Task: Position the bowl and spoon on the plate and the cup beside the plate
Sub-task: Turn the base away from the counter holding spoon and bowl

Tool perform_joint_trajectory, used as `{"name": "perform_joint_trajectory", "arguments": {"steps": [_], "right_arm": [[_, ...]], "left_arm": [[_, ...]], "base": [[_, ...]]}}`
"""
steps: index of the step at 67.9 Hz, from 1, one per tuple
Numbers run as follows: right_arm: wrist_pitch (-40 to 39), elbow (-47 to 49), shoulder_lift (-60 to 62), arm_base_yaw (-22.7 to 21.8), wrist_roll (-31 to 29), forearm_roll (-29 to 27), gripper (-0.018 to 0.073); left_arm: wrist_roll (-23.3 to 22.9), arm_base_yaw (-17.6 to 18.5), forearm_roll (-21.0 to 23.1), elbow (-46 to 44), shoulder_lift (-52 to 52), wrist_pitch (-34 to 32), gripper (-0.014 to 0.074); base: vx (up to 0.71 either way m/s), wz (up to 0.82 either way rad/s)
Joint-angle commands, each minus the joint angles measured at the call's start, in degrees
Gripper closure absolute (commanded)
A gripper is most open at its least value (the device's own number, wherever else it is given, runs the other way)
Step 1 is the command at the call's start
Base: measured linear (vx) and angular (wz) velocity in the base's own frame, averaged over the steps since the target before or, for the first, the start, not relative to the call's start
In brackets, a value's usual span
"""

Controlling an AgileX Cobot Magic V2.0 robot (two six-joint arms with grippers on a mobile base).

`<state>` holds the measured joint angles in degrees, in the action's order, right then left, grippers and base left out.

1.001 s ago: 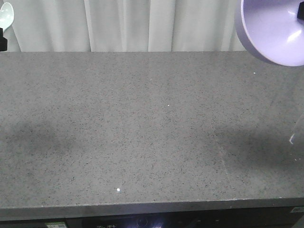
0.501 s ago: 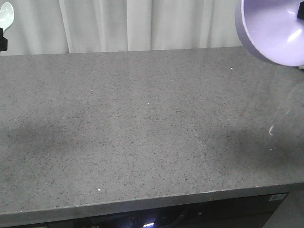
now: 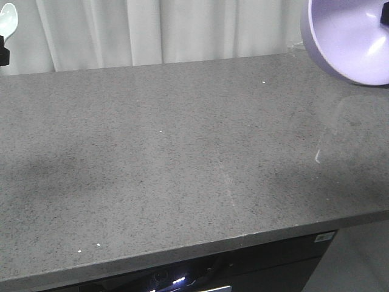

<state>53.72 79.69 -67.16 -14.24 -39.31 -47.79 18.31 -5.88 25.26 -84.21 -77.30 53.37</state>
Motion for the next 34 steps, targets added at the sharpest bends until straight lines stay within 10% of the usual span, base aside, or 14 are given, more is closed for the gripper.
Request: {"name": "perform_joint_trajectory", "arguments": {"steps": [1, 34], "right_arm": [[-2.81, 1.73, 1.13, -0.35, -0.35, -2.84, 0.0562], [-2.76, 1.73, 1.13, -0.35, -0.35, -2.84, 0.0562]], "left_arm": [[0.03, -0.08, 1.9, -1.31, 1.66, -3.09, 0.0604], [0.03, -0.08, 1.9, -1.31, 1.66, -3.09, 0.0604]], "base": [[-0.02, -0.17], [-0.02, -0.17]]}}
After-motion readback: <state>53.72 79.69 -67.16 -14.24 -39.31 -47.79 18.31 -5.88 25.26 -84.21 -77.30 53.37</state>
